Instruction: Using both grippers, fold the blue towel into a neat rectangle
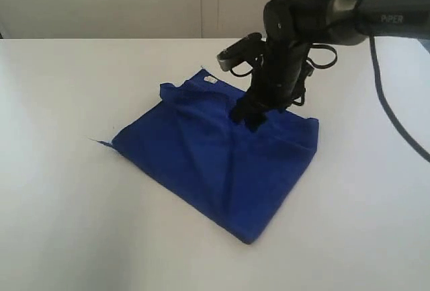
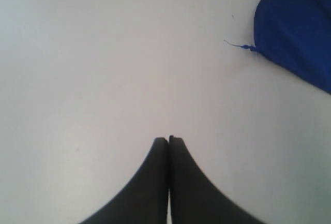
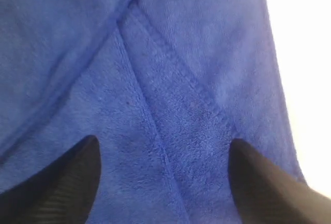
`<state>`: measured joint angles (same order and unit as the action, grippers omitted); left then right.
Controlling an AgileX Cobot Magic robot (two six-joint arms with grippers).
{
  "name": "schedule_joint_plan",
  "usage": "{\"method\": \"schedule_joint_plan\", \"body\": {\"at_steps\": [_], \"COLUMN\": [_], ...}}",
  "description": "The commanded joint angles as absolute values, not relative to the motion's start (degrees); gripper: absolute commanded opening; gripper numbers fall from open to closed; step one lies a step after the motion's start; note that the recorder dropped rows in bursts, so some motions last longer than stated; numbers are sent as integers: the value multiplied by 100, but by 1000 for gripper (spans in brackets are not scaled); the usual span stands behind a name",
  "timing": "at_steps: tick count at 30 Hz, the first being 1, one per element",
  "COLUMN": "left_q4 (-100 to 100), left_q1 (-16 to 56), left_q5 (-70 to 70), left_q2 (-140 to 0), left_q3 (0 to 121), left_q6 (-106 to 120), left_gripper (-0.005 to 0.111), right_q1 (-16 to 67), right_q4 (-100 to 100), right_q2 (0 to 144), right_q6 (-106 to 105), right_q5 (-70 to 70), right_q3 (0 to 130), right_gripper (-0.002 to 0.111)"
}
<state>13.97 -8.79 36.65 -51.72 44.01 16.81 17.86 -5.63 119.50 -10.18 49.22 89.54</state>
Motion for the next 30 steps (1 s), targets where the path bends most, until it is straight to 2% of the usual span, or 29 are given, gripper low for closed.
{"method": "schedule_joint_plan", "body": {"at_steps": [1, 11, 30], "left_q4": [1457, 1457, 1457], "left_q1": [-905, -905, -905], "left_q5": [3700, 3700, 3700], "left_q2": [-5136, -5136, -5136], "left_q3": [4369, 4369, 4369], "left_q6": [1666, 1666, 1666], "left_gripper": [0, 0, 0], "right_q1": [1601, 1352, 1312], "right_q4": [-597, -584, -597], "right_q2": [11953, 11953, 11805], "right_q6": [-1168, -1042, 663], "right_q5": [4450, 4316, 5459], "right_q3": [8497, 7718, 6963], "right_gripper": [65, 65, 65]}}
